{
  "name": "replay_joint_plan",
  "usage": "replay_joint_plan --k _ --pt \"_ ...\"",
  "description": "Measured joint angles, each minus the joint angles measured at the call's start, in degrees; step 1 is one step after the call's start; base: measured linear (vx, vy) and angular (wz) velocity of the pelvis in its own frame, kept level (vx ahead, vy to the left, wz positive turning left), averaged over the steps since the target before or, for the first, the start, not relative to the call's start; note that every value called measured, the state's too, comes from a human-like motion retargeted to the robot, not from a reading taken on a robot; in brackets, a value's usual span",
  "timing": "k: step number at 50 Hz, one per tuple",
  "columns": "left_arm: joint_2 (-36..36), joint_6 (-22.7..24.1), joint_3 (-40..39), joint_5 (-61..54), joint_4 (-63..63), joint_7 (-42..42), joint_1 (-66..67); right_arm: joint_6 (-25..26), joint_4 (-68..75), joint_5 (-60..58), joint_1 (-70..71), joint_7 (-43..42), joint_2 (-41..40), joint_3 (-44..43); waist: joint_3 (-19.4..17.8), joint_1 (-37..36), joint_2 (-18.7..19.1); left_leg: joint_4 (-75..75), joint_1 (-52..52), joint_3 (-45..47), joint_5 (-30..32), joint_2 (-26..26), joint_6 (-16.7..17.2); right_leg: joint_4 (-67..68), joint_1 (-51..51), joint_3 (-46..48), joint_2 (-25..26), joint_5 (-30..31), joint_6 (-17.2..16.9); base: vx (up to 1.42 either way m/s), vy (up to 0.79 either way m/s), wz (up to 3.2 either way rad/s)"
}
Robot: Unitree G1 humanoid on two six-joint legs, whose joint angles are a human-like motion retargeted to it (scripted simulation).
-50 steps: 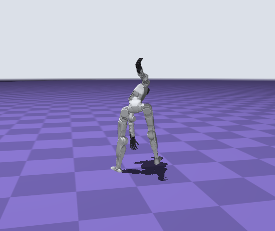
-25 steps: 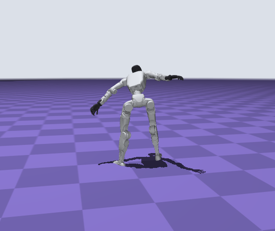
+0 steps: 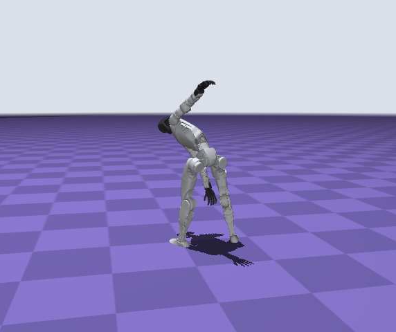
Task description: In place motions
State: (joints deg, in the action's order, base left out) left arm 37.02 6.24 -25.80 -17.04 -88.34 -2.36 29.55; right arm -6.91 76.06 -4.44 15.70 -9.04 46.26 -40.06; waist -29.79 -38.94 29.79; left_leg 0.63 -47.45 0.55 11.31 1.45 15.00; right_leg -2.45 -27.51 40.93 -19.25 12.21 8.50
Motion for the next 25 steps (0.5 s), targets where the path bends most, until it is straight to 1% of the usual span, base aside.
replay_joint_plan --k 3,5,6,9,11,13,14,18,22,25 --pt "0.5 3.0 5.7 -2.1 -0.1 -2.4 -6.2 1.6 0.1 2.8 6.3 1.5 1.9 1.0 0.0 -8.8 0.0 -0.4 -6.3 -1.3 1.0 -0.8 0.0 0.3 -6.5 -1.8 -0.7 0.2 0.2 0.14 -0.45 0.22" --pt "1.2 5.2 9.9 -1.8 -0.5 -3.3 -10.8 3.4 0.2 4.4 10.8 3.4 3.8 2.7 0.0 -14.5 0.0 -0.8 -10.7 -2.2 1.6 -1.0 0.0 0.5 -10.7 -2.4 -0.6 0.3 0.2 0.24 -0.35 0.04" --pt "1.3 5.6 11.7 -1.1 -0.9 -3.0 -12.5 4.4 0.2 4.5 13.0 4.3 4.3 4.3 0.0 -16.4 0.0 -1.2 -12.4 -2.9 2.0 -1.1 0.0 0.7 -12.6 -2.7 -0.5 0.3 0.2 0.27 -0.34 -0.04" --pt "1.8 4.9 16.2 0.1 -2.3 0.2 -17.2 8.4 0.5 3.5 20.0 8.5 6.3 11.5 0.0 -21.6 0.0 -2.5 -16.7 -4.1 2.9 -1.1 0.0 0.9 -17.2 -3.0 0.1 0.3 0.1 0.29 -0.30 -0.16" --pt "2.0 3.8 17.9 -0.7 -3.2 2.4 -19.4 11.1 0.3 -1.4 25.0 13.7 6.1 15.6 0.0 -23.6 0.0 -3.3 -18.7 -4.7 3.3 -1.1 0.0 1.0 -19.1 -2.6 0.5 0.4 0.0 0.23 -0.24 -0.14" --pt "2.0 3.4 18.4 -2.4 -3.8 2.3 -20.9 12.5 -0.7 -6.3 28.6 17.8 4.7 17.7 0.0 -24.7 0.0 -3.7 -20.1 -5.5 3.5 -0.9 0.0 1.1 -20.5 -2.1 1.0 0.3 0.1 0.16 -0.17 -0.16" --pt "2.0 3.6 18.3 -3.6 -4.0 1.5 -21.2 12.6 -1.3 -7.5 29.6 18.5 4.0 18.6 0.0 -24.8 0.0 -3.7 -20.5 -5.9 3.5 -0.6 0.0 1.2 -20.7 -1.8 1.3 0.2 0.1 0.10 -0.12 -0.20" --pt "1.8 5.1 17.6 -9.2 -4.5 -3.0 -21.2 11.3 -2.6 -8.1 29.9 16.7 1.8 20.1 0.0 -23.0 0.0 -3.7 -19.9 -6.6 3.2 0.3 0.0 2.1 -20.1 -1.2 1.9 0.1 -1.0 0.03 -0.02 -0.06" --pt "2.1 7.9 18.6 -12.2 -4.2 -6.4 -21.6 9.7 -2.7 -4.0 23.8 15.9 0.6 18.3 0.0 -19.9 0.0 -2.8 -16.3 -8.1 2.2 2.0 0.0 2.7 -15.9 0.7 2.9 -0.5 -2.2 0.03 -0.06 0.04" --pt "3.4 9.5 22.1 -9.8 -3.2 -4.3 -22.5 6.2 -4.5 -3.3 14.4 14.5 0.4 17.0 0.0 -16.9 0.0 -0.7 -12.2 -11.1 0.8 3.3 -0.1 2.8 -9.9 3.0 4.6 -0.8 -2.5 -0.05 -0.06 0.36"
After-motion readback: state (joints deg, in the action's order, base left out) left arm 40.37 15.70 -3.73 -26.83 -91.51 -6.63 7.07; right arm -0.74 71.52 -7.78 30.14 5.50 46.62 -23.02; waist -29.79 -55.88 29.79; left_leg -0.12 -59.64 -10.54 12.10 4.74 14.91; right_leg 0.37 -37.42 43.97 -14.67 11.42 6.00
